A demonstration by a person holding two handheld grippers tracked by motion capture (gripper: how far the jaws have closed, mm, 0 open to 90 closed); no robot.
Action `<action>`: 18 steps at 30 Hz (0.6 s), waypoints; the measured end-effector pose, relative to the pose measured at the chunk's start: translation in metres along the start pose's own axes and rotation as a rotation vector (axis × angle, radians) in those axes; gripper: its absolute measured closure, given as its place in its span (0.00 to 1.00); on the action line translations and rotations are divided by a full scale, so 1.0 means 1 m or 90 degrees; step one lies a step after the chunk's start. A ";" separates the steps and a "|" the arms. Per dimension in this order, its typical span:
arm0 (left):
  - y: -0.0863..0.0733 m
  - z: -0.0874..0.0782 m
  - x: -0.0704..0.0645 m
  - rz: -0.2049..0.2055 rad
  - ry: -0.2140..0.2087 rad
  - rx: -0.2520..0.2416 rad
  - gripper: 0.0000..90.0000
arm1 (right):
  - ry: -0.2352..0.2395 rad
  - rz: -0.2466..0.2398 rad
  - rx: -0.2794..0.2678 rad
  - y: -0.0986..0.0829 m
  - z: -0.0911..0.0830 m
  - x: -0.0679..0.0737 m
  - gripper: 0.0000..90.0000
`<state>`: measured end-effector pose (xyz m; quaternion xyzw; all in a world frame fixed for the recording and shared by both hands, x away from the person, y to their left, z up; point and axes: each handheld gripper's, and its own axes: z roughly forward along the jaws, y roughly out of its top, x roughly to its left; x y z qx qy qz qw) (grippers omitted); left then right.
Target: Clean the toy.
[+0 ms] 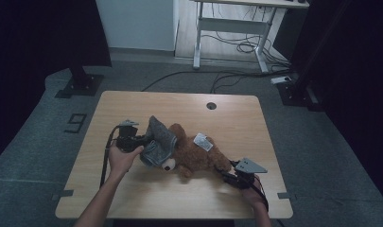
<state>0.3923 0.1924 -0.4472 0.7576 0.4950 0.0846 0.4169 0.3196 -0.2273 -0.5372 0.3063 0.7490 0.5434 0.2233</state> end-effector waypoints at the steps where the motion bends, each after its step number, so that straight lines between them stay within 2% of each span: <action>1: -0.001 -0.003 0.003 0.001 0.012 0.003 0.87 | 0.000 0.000 0.000 0.000 0.000 0.000 0.60; 3: -0.003 -0.009 0.009 0.004 0.033 0.009 0.87 | 0.000 0.001 0.000 0.000 0.000 0.000 0.60; 6: -0.009 -0.016 0.019 -0.004 0.045 0.013 0.87 | -0.001 0.004 0.000 0.000 0.000 -0.001 0.60; 10: -0.005 -0.025 0.019 -0.006 0.038 -0.012 0.87 | 0.000 0.006 0.001 0.000 0.001 -0.001 0.60; 12: 0.003 -0.030 0.011 0.004 0.031 -0.034 0.87 | 0.000 0.007 0.000 0.000 0.001 0.000 0.60; 14: 0.013 -0.033 -0.004 0.020 0.011 -0.053 0.87 | 0.000 0.008 -0.001 0.000 0.001 -0.001 0.60; 15: 0.017 -0.033 -0.009 0.026 0.000 -0.054 0.87 | 0.000 0.008 -0.001 0.000 0.001 -0.001 0.60; 16: 0.022 -0.030 -0.019 0.040 -0.023 -0.056 0.87 | -0.001 0.009 -0.001 -0.001 0.001 0.000 0.60; 18: 0.029 -0.025 -0.035 0.061 -0.038 -0.053 0.87 | 0.000 0.011 -0.001 -0.001 0.001 0.000 0.60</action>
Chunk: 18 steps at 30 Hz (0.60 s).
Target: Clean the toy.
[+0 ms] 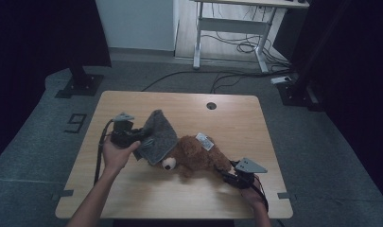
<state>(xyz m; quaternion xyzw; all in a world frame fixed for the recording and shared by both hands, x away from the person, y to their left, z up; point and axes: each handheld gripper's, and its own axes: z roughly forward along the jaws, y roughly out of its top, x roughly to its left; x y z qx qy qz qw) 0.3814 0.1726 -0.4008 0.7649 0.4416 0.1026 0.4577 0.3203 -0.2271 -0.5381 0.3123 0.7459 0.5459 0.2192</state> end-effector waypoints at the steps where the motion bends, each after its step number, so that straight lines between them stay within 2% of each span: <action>1: 0.002 0.003 -0.005 0.005 -0.004 0.002 0.87 | 0.000 -0.001 0.000 0.000 0.000 0.000 0.60; 2: 0.005 0.010 -0.012 0.012 -0.009 0.008 0.87 | 0.000 -0.001 -0.001 0.000 0.000 0.000 0.60; 5: 0.007 0.027 -0.018 0.011 -0.015 0.029 0.87 | 0.000 -0.003 0.000 0.000 0.000 0.000 0.60; 10: -0.004 0.047 -0.009 -0.018 -0.022 0.060 0.86 | 0.002 -0.005 0.001 0.000 -0.001 0.000 0.60; 13: -0.014 0.050 0.000 -0.046 -0.041 0.056 0.86 | 0.004 -0.005 0.002 0.000 -0.001 0.000 0.60; 15: -0.020 0.050 0.002 -0.061 -0.051 0.043 0.86 | 0.004 -0.006 0.002 0.000 -0.001 0.001 0.60; 18: -0.028 0.049 0.002 -0.060 -0.056 0.037 0.87 | 0.006 -0.009 0.002 0.001 -0.001 0.002 0.60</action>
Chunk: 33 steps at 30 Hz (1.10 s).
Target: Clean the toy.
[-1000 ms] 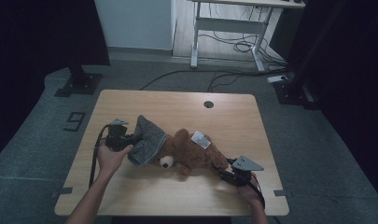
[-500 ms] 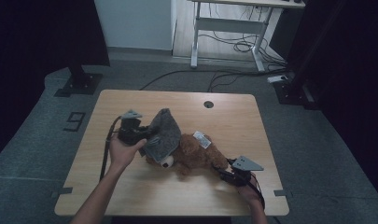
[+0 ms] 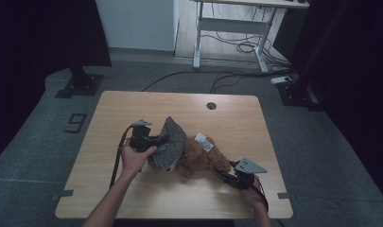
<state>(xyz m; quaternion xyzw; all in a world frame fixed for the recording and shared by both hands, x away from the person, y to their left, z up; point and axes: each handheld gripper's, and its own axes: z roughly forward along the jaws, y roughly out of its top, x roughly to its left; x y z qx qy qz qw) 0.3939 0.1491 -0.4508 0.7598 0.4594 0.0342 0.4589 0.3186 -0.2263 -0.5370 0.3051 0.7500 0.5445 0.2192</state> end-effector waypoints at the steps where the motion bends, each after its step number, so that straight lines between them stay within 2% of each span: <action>1: -0.002 0.000 0.000 -0.001 -0.002 -0.001 0.87 | 0.000 0.000 0.000 0.000 0.000 0.000 0.60; 6: -0.011 -0.002 -0.003 0.007 -0.002 -0.012 0.87 | 0.010 0.002 0.007 0.004 -0.003 0.003 0.53; 10: -0.022 -0.005 -0.005 0.006 -0.013 -0.022 0.87 | 0.036 0.012 0.008 0.010 -0.010 0.004 0.39; 12: -0.026 -0.007 -0.006 0.008 -0.018 -0.028 0.87 | 0.047 0.029 0.000 0.016 -0.014 0.003 0.33; 13: -0.028 -0.008 -0.007 0.008 -0.018 -0.032 0.87 | 0.064 0.046 -0.001 0.021 -0.017 0.004 0.30; 15: -0.034 -0.009 -0.008 0.009 -0.024 -0.041 0.87 | 0.077 0.052 -0.003 0.029 -0.020 0.006 0.26; 18: -0.041 -0.012 -0.010 0.011 -0.033 -0.047 0.87 | 0.077 0.057 -0.012 0.045 -0.022 0.008 0.22; 20: -0.044 -0.013 -0.011 0.010 -0.037 -0.049 0.87 | 0.069 0.077 -0.019 0.056 -0.022 0.007 0.21; 24: -0.049 -0.016 -0.013 0.011 -0.044 -0.050 0.87 | 0.039 0.092 0.022 0.065 -0.010 0.004 0.19; 26: -0.051 -0.016 -0.013 0.010 -0.048 -0.053 0.87 | 0.027 0.100 0.040 0.064 -0.001 0.003 0.23; 27: -0.052 -0.017 -0.013 0.009 -0.049 -0.053 0.87 | 0.033 0.105 0.051 0.062 0.005 0.002 0.28; 29: -0.053 -0.017 -0.013 0.009 -0.051 -0.055 0.87 | 0.055 0.118 0.071 0.059 0.012 0.002 0.29; 30: -0.054 -0.017 -0.013 0.010 -0.053 -0.055 0.87 | 0.061 0.118 0.082 0.056 0.015 0.003 0.29; 33: -0.057 -0.018 -0.014 0.013 -0.053 -0.056 0.87 | 0.040 0.086 0.113 0.047 0.022 0.011 0.29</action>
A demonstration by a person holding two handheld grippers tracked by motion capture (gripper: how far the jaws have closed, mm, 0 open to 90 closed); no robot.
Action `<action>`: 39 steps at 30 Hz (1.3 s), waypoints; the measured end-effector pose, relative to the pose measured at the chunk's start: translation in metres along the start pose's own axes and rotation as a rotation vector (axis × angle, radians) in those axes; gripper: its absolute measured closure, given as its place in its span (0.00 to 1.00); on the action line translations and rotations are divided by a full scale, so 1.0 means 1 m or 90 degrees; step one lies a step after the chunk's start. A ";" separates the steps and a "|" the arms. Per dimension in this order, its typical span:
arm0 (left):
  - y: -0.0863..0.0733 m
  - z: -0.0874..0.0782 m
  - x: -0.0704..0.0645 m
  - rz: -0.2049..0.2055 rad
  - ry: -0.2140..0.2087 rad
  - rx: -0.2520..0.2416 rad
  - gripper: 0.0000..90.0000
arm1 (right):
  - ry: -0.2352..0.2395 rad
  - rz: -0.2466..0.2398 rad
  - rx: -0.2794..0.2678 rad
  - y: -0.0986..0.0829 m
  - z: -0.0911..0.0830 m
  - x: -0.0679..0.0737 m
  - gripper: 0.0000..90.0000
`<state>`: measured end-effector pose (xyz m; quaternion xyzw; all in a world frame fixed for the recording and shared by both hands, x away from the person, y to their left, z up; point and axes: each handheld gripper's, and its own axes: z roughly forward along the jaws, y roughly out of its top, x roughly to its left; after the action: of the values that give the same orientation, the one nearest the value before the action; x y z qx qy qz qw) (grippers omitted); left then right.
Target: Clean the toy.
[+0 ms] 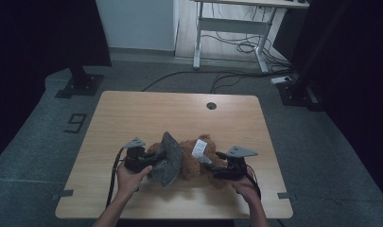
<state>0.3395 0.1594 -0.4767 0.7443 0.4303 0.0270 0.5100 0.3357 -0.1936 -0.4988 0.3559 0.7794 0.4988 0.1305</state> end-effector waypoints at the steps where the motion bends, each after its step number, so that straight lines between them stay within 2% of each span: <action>1: -0.001 0.000 0.000 0.001 0.000 -0.001 0.87 | -0.001 -0.003 0.009 -0.003 0.002 0.001 0.29; 3: -0.003 0.000 -0.001 0.001 -0.001 -0.002 0.87 | -0.007 -0.006 0.021 -0.008 0.007 0.002 0.31; 5: -0.005 0.000 -0.003 0.001 -0.002 -0.002 0.87 | -0.008 -0.008 0.019 -0.012 0.010 0.002 0.36; 8: -0.007 0.000 -0.005 0.004 -0.003 -0.003 0.87 | 0.002 -0.010 0.016 -0.015 0.013 0.000 0.51; 12: -0.010 0.000 -0.006 0.002 -0.002 -0.007 0.87 | -0.021 -0.041 0.003 -0.017 0.015 0.002 0.62; 15: -0.011 -0.001 -0.008 0.001 -0.001 -0.006 0.87 | -0.039 -0.072 -0.003 -0.018 0.015 0.006 0.64; 18: -0.005 -0.003 -0.012 -0.001 0.002 0.001 0.87 | -0.039 -0.092 -0.011 -0.020 0.014 0.007 0.65; 21: 0.014 0.001 -0.022 0.018 0.008 0.010 0.87 | -0.040 -0.097 -0.018 -0.024 0.013 0.005 0.65; 25: 0.050 0.017 -0.049 0.053 -0.007 -0.003 0.87 | -0.042 -0.111 -0.022 -0.027 0.011 0.006 0.65; 27: 0.065 0.032 -0.063 0.060 -0.022 -0.006 0.87 | -0.043 -0.116 -0.025 -0.028 0.011 0.007 0.65; 29: 0.076 0.054 -0.079 0.070 -0.032 0.011 0.87 | -0.042 -0.115 -0.027 -0.029 0.011 0.006 0.65; 32: 0.079 0.081 -0.090 0.080 -0.028 0.045 0.86 | -0.044 -0.118 -0.033 -0.030 0.011 0.007 0.65; 35: 0.069 0.102 -0.089 0.089 -0.004 0.088 0.86 | -0.046 -0.125 -0.032 -0.031 0.010 0.008 0.65; 39: 0.056 0.099 -0.075 0.046 -0.021 0.071 0.86 | -0.045 -0.128 -0.026 -0.033 0.010 0.008 0.65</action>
<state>0.3744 0.0304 -0.4506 0.7868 0.3958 0.0091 0.4734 0.3219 -0.1894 -0.5308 0.2905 0.7957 0.4862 0.2144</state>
